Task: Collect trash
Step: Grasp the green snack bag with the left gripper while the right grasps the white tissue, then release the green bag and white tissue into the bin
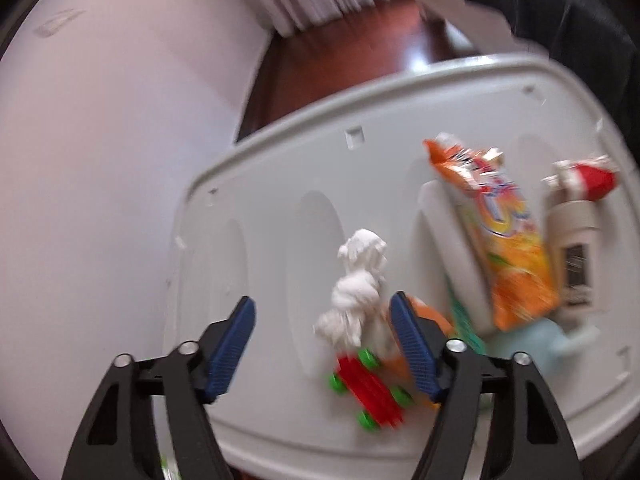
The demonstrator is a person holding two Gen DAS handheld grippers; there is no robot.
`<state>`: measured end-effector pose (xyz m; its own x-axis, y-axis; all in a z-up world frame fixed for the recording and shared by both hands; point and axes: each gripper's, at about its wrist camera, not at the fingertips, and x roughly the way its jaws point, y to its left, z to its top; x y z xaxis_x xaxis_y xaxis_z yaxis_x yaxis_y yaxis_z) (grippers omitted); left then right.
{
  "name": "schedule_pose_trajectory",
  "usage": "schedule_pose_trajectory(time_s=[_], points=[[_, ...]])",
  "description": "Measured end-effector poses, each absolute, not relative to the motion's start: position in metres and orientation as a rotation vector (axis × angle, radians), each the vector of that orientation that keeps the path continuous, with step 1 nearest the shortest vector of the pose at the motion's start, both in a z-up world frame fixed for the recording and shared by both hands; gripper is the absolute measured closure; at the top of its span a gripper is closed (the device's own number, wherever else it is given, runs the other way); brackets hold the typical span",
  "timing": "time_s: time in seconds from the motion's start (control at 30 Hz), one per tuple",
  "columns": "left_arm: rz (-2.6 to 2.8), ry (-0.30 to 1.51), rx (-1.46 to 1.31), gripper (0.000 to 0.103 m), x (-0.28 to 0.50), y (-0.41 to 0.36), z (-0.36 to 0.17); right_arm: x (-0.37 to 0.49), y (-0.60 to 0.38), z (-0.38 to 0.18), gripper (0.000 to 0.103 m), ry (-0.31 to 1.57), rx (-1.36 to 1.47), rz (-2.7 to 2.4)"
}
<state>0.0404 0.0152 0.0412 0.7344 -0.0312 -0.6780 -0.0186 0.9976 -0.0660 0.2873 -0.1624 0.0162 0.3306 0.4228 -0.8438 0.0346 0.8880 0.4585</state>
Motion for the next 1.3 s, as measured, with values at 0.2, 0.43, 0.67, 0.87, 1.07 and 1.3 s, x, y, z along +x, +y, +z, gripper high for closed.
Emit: schedule_pose_trajectory(time_s=[0.2, 0.43, 0.67, 0.87, 1.07, 1.3], points=[[0.013, 0.716, -0.09, 0.061, 0.034, 0.028, 0.047, 0.321, -0.133, -0.025, 0.043, 1.378, 0.306, 0.139], [0.013, 0.708, -0.085, 0.061, 0.03, 0.027, 0.046, 0.31, -0.099, -0.035, 0.072, 1.321, 0.042, 0.01], [0.009, 0.732, -0.128, 0.061, 0.03, 0.032, 0.04, 0.277, -0.113, 0.009, 0.073, 1.147, 0.195, 0.131], [0.001, 0.734, -0.137, 0.061, 0.023, 0.035, 0.039, 0.191, -0.142, 0.078, 0.073, 0.98, 0.244, 0.359], [-0.041, 0.781, -0.131, 0.061, -0.008, 0.022, 0.042, 0.054, -0.175, 0.081, 0.072, 0.941, 0.209, 0.409], [-0.054, 0.922, -0.063, 0.061, -0.06, -0.004, 0.012, -0.048, -0.207, 0.02, 0.072, 0.992, 0.252, 0.29]])
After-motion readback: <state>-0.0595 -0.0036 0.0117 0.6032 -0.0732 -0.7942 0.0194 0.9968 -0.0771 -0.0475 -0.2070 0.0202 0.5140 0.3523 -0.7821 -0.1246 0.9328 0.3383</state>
